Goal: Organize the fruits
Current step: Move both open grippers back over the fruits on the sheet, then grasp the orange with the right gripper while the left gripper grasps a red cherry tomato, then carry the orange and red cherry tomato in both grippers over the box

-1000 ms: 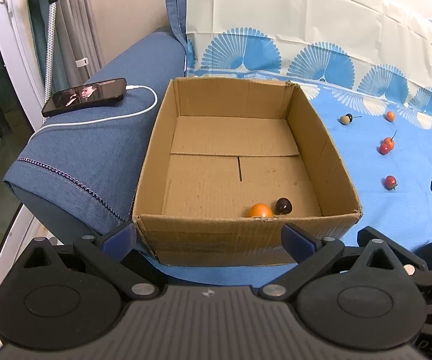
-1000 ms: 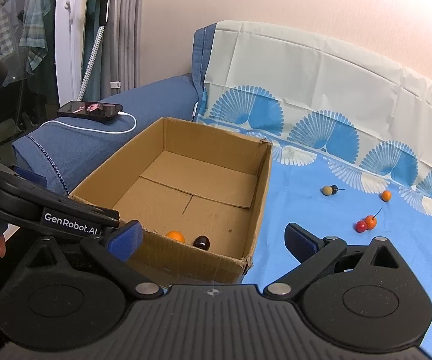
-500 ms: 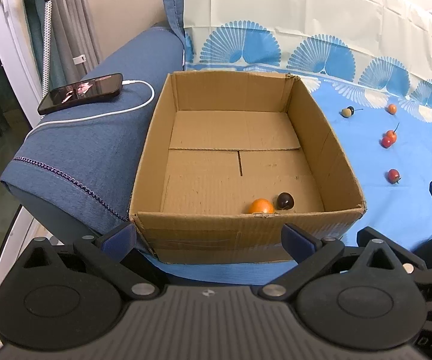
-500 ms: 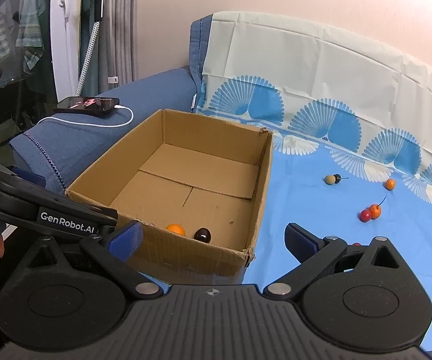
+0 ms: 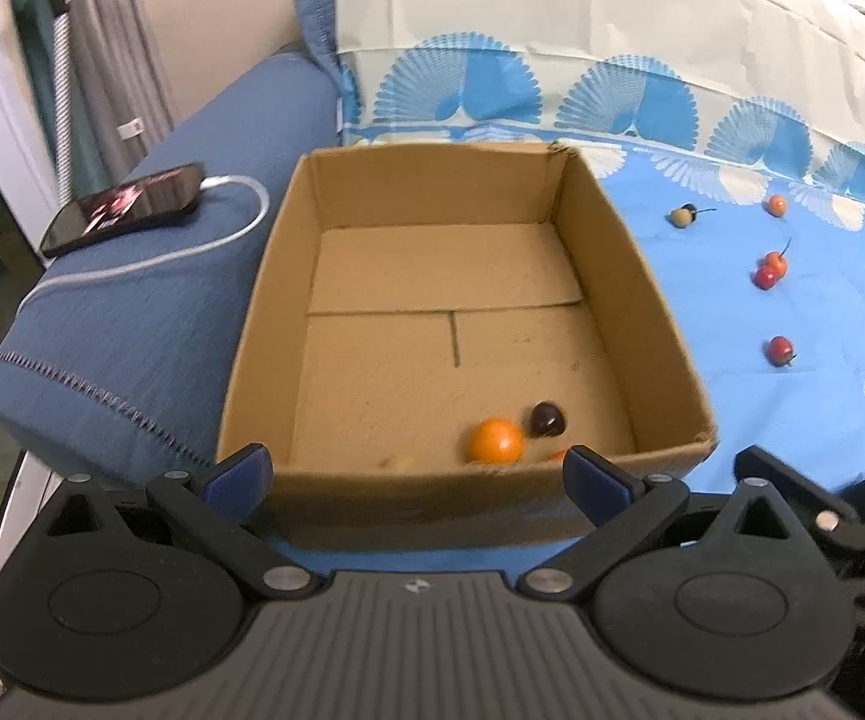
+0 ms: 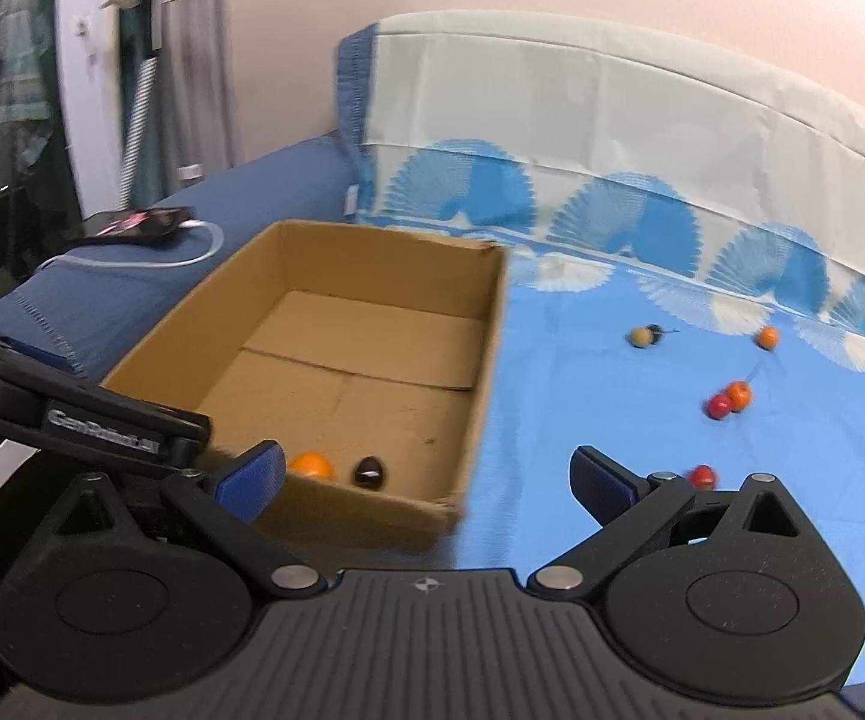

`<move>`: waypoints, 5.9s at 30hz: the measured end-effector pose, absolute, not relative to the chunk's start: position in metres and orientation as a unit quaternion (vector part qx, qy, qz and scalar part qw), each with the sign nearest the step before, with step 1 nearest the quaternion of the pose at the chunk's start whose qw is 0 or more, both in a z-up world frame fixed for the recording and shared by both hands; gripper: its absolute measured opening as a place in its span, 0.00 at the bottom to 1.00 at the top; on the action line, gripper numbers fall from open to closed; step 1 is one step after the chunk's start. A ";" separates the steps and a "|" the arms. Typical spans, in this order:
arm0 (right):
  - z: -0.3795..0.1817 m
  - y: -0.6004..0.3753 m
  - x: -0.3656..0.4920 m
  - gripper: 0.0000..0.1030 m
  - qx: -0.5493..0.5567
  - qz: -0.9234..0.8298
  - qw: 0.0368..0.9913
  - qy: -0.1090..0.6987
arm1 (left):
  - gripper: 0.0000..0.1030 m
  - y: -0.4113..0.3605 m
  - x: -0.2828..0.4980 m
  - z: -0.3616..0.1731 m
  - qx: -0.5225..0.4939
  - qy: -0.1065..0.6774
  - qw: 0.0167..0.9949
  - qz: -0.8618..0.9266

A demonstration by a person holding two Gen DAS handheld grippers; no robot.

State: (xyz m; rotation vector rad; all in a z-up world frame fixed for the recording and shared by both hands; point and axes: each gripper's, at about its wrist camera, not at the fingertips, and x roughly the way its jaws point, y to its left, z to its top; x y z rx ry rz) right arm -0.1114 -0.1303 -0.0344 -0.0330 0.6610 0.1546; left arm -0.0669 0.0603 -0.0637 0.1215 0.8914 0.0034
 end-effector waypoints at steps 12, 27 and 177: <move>-0.061 -0.277 -0.099 0.98 0.030 -0.106 0.938 0.330 | 1.00 -0.057 -0.012 -0.068 0.071 0.450 0.883 -0.114; -0.144 -0.456 0.006 0.97 0.076 -0.192 0.911 0.356 | 1.00 -0.256 0.078 -0.196 0.089 0.516 0.822 -0.226; -0.072 -0.075 -0.012 0.39 -0.052 0.150 0.917 0.367 | 0.31 0.117 0.029 -0.102 -0.039 0.467 0.883 0.024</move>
